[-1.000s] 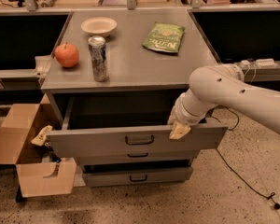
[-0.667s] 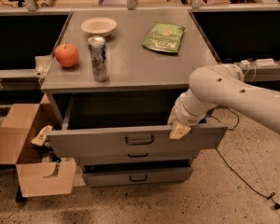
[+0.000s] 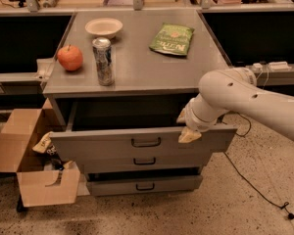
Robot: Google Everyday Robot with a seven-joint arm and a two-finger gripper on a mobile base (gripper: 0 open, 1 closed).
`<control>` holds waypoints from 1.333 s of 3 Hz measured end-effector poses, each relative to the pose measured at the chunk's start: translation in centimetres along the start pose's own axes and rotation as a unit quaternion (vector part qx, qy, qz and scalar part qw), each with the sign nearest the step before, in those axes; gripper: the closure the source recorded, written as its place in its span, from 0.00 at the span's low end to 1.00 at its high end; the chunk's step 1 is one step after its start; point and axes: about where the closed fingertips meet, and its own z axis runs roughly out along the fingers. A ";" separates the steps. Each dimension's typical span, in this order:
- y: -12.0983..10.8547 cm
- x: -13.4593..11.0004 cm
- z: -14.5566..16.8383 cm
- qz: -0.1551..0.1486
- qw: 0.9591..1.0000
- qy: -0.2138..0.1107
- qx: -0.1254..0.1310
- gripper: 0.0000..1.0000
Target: Open top drawer
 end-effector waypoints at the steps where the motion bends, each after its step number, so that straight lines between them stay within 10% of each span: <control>1: 0.0 0.0 0.0 0.000 1.000 0.000 0.000 0.00; 2: 0.0 0.0 0.0 0.000 1.000 0.000 0.000 0.00; 4: 2.5 1.7 0.9 0.002 0.997 0.006 -0.079 0.00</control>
Offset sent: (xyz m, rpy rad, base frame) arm 0.0000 0.0000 0.0000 0.0000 0.0000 0.0000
